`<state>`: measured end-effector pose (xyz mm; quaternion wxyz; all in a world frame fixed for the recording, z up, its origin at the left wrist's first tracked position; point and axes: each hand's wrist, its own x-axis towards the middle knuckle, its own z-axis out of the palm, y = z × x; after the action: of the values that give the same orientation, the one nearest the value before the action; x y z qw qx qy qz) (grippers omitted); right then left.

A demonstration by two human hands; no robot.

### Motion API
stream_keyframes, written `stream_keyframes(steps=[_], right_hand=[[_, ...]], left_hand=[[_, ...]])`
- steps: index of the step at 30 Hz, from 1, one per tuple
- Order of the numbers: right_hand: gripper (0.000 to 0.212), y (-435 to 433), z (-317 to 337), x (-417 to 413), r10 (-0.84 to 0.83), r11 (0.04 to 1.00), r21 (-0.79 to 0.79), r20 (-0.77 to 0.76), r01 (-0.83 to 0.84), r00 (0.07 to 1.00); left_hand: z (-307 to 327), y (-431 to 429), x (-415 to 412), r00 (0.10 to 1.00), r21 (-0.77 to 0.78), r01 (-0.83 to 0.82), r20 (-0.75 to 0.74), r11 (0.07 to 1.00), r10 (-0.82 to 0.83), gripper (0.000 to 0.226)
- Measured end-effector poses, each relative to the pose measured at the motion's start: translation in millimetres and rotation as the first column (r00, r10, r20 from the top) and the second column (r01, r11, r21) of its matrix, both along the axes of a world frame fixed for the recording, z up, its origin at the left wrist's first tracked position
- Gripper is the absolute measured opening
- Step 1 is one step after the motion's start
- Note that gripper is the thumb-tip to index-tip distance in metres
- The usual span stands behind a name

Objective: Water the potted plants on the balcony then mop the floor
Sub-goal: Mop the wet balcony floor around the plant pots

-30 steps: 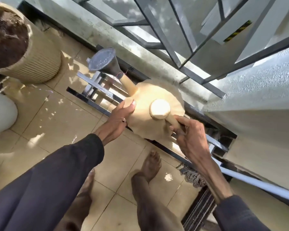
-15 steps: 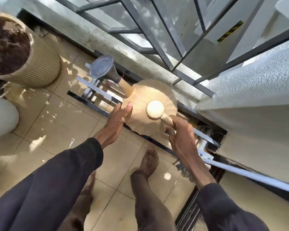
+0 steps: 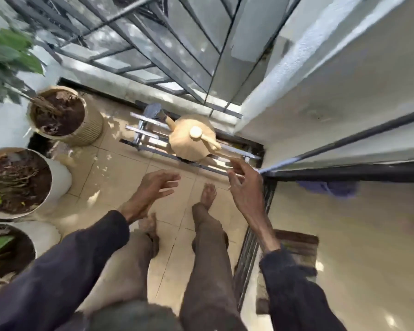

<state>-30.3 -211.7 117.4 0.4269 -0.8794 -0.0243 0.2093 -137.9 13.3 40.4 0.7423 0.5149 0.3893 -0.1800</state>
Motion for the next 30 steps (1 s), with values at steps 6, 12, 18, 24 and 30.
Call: stream_keyframes(steps=[6, 12, 18, 24, 30], right_hand=[[0.028, -65.9, 108.6, -51.5, -0.242, 0.965, 0.100, -0.001, 0.241, 0.970], [0.023, -147.4, 169.0, -48.4, -0.304, 0.946, 0.148, 0.095, 0.288, 0.948], [0.027, -225.8, 197.1, -14.6, -0.208, 0.974, 0.127, 0.184, 0.186, 0.961], [0.029, -293.2, 212.6, 8.5, -0.144, 0.982, 0.143, 0.161, 0.121, 0.976], [0.032, -326.6, 214.1, 17.6, -0.101, 0.987, 0.136, 0.131, 0.083, 0.986]], left_hand=[[100.2, -41.8, -38.1, 0.993, 0.083, 0.113, 0.032, 0.990, -0.116, 0.058], [173.1, -127.0, 8.6, 0.957, 0.130, 0.224, 0.159, 0.966, -0.244, 0.018], [217.2, -255.2, 118.5, 0.900, 0.256, 0.269, 0.278, 0.928, -0.337, 0.025], [247.4, -353.2, 232.5, 0.878, 0.375, 0.154, 0.372, 0.914, -0.300, 0.042], [255.2, -377.0, 291.0, 0.830, 0.512, 0.190, 0.373, 0.838, -0.415, 0.060]])
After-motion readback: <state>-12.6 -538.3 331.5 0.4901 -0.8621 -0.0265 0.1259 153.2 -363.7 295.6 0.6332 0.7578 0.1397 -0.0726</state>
